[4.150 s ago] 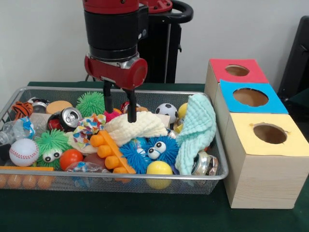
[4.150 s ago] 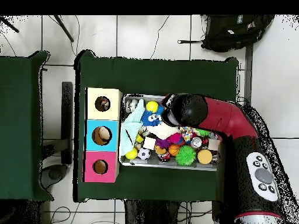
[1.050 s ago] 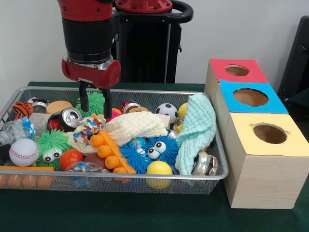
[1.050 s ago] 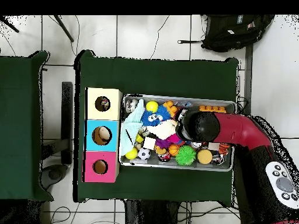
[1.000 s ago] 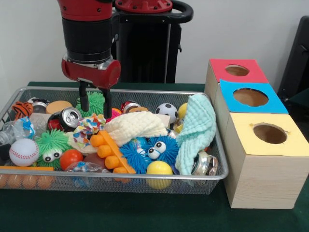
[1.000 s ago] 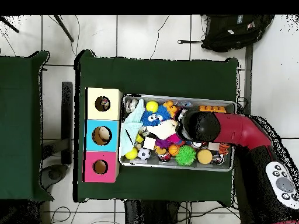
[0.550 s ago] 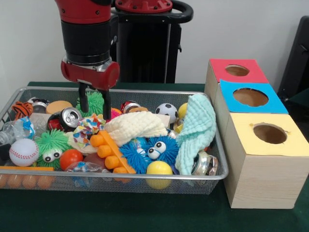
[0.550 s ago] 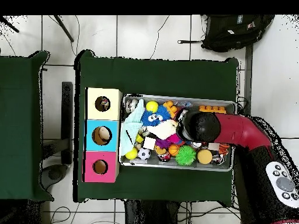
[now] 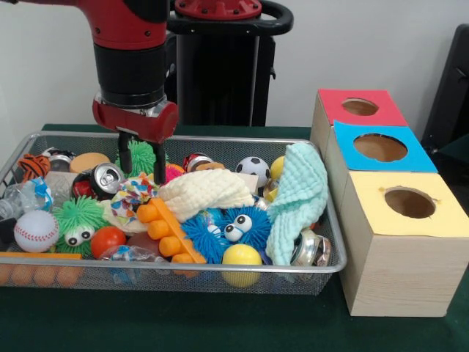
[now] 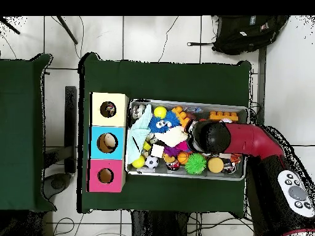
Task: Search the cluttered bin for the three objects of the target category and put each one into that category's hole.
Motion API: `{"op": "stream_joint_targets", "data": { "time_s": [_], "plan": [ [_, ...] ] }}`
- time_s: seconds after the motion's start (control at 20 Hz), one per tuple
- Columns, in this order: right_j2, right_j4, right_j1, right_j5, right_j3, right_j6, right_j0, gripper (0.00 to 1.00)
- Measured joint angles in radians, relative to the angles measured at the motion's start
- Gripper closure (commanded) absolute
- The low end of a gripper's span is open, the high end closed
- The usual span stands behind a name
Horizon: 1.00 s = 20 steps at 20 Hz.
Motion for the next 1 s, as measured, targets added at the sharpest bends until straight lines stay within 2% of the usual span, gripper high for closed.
{"op": "stream_joint_targets", "data": {
  "time_s": [0.5, 1.0],
  "plan": [
    [-0.005, -0.059, 0.009, 0.0, 0.052, 0.0, -0.018, 0.0],
    [-0.009, -0.065, 0.039, -0.002, 0.056, 0.0, -0.018, 0.0]
  ]
}}
